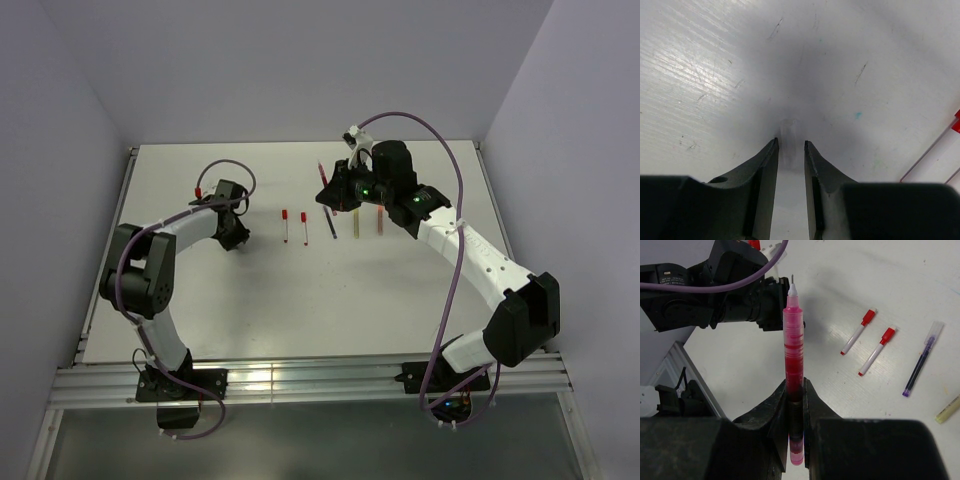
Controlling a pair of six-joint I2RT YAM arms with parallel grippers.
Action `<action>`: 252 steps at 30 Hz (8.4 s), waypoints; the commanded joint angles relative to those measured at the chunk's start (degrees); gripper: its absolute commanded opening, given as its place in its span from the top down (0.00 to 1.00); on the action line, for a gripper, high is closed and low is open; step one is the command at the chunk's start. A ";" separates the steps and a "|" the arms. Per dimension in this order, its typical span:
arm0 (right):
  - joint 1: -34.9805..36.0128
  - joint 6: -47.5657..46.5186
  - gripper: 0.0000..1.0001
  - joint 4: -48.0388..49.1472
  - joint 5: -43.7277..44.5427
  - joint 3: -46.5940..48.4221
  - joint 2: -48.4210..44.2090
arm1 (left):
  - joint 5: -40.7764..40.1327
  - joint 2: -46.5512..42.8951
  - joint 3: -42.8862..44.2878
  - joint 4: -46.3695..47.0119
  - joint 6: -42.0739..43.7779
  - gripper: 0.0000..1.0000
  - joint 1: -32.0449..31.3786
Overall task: Insert the pens into the pen caps
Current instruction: Insert the pen cap onto the pen.
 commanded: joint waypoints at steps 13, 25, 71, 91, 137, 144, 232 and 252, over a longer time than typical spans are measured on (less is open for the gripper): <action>-0.32 -0.87 1.00 0.66 -1.04 1.19 0.09 | 1.72 -3.07 -2.17 1.11 -0.47 0.68 2.14; -0.32 -0.87 1.00 0.49 -1.40 1.37 0.27 | 3.75 -4.03 -3.76 3.74 0.49 0.66 2.84; -0.32 -1.13 1.00 0.31 -1.66 1.37 0.18 | 4.45 3.09 3.45 -5.48 4.62 0.76 4.95; -0.32 -0.96 1.00 0.31 -2.36 1.46 0.36 | 7.26 -0.94 6.96 -7.51 4.89 1.00 4.95; 9.97 6.16 1.00 15.34 -14.67 2.86 -0.34 | 52.26 -33.74 2.75 47.42 -4.43 1.00 0.65; 8.39 8.79 1.00 17.80 -15.02 1.28 -1.31 | 51.74 -34.35 3.54 44.88 -2.32 1.00 -0.50; 6.18 9.33 1.00 16.04 -15.63 2.25 -1.40 | 50.24 -31.63 5.21 42.50 -1.88 1.00 -1.02; 6.18 9.24 1.00 16.04 -15.99 2.25 -0.87 | 50.15 -29.96 6.53 42.59 -2.23 1.00 -1.02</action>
